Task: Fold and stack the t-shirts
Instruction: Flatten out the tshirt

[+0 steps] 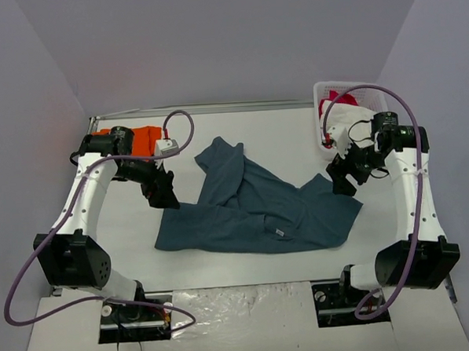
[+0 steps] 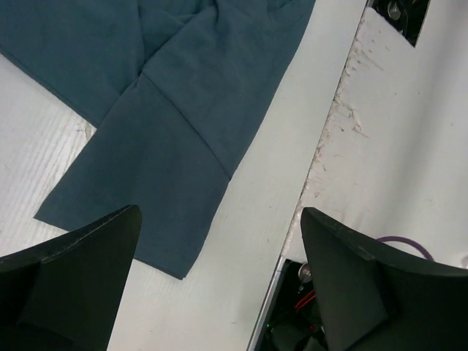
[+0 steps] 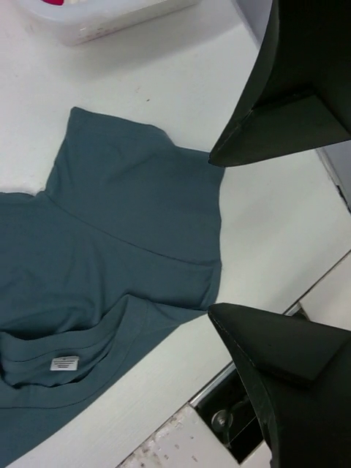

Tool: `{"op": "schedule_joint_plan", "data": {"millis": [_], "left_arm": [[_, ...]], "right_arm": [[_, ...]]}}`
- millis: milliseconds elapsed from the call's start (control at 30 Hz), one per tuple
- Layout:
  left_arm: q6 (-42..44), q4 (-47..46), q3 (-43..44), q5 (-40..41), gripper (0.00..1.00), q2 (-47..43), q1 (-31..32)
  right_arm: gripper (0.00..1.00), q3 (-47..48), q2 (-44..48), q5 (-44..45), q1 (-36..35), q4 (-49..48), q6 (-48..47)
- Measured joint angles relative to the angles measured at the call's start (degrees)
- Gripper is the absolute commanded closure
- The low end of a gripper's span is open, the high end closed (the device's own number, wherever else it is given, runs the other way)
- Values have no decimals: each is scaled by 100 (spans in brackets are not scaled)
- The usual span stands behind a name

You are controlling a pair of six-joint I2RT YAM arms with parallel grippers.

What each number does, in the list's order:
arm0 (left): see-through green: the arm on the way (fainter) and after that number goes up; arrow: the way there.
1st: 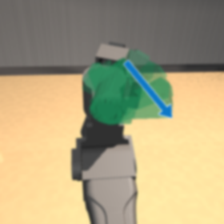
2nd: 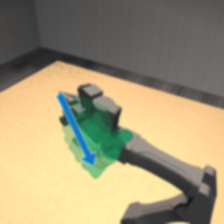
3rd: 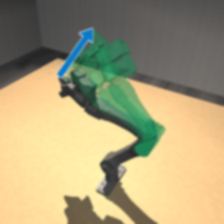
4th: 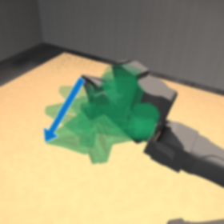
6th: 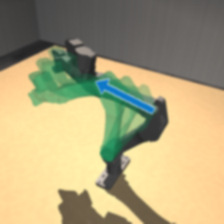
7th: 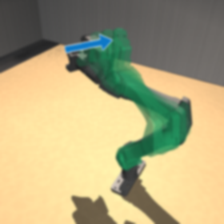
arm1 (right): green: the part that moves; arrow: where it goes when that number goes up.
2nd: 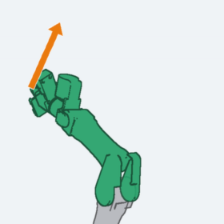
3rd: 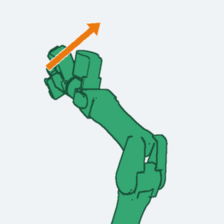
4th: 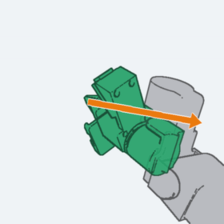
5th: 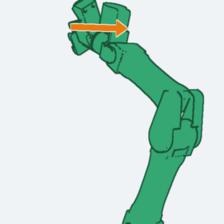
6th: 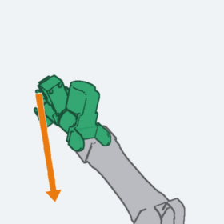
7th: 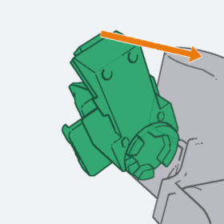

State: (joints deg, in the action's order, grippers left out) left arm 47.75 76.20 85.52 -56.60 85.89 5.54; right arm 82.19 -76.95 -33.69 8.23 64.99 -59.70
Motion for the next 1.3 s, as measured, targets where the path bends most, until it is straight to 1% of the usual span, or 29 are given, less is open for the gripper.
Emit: {"op": "schedule_joint_plan", "data": {"millis": [67,167,233,300,400,500,667,733,800,933,1133,1300], "left_arm": [[-437,-83,101,15,10,98,-9],[-1270,-619,247,227,12,498,-2],[-1740,-925,562,404,13,997,26],[-2127,-1211,1067,603,14,1655,70],[-2614,-1606,1725,951,14,2529,127],[-2964,-1875,2323,1252,15,3246,238],[-3191,-1941,3410,1620,19,4269,573],[-3244,-1965,3676,1729,23,4568,715],[-3318,-1985,3875,1812,24,4822,846],[-3480,-2129,4146,1897,26,5149,1016],[-3637,-2277,4900,2006,27,5652,1058],[-3654,-2284,5123,2170,31,5890,1097]], "right_arm": [[33,129,-291,-142,-2,-42,50],[35,48,-708,-289,-57,-138,153],[35,-164,-896,-282,-138,-302,299],[36,-442,-979,-256,-245,-498,448],[36,-796,-1029,-212,-361,-704,667],[35,-922,-1029,-168,-393,-846,848],[35,-988,-1029,-68,-472,-1115,1134],[35,-1023,-1027,-33,-507,-1185,1202],[35,-1088,-1027,0,-551,-1246,1279],[35,-1281,-1021,72,-586,-1351,1370],[35,-1394,-1019,173,-608,-1438,1471],[36,-1394,-1019,223,-614,-1491,1493]]}}
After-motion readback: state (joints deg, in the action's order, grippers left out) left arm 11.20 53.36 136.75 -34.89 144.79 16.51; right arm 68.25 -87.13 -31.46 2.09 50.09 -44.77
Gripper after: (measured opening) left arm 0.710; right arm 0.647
